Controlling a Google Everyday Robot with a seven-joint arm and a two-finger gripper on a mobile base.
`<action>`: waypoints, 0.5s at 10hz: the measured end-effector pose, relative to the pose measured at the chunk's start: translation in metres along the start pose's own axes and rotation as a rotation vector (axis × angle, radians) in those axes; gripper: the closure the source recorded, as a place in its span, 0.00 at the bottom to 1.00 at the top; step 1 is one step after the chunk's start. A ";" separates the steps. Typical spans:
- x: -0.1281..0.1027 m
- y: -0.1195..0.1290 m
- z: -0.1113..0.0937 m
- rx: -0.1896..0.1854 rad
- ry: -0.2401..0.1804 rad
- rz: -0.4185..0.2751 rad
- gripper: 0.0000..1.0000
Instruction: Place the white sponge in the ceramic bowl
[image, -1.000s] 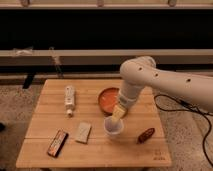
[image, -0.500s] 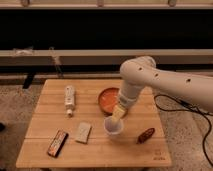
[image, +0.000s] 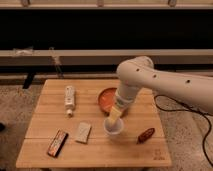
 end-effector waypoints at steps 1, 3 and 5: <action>-0.009 0.021 0.001 0.000 -0.005 -0.017 0.20; -0.031 0.075 0.007 -0.002 -0.011 -0.060 0.20; -0.056 0.121 0.022 -0.001 -0.010 -0.107 0.20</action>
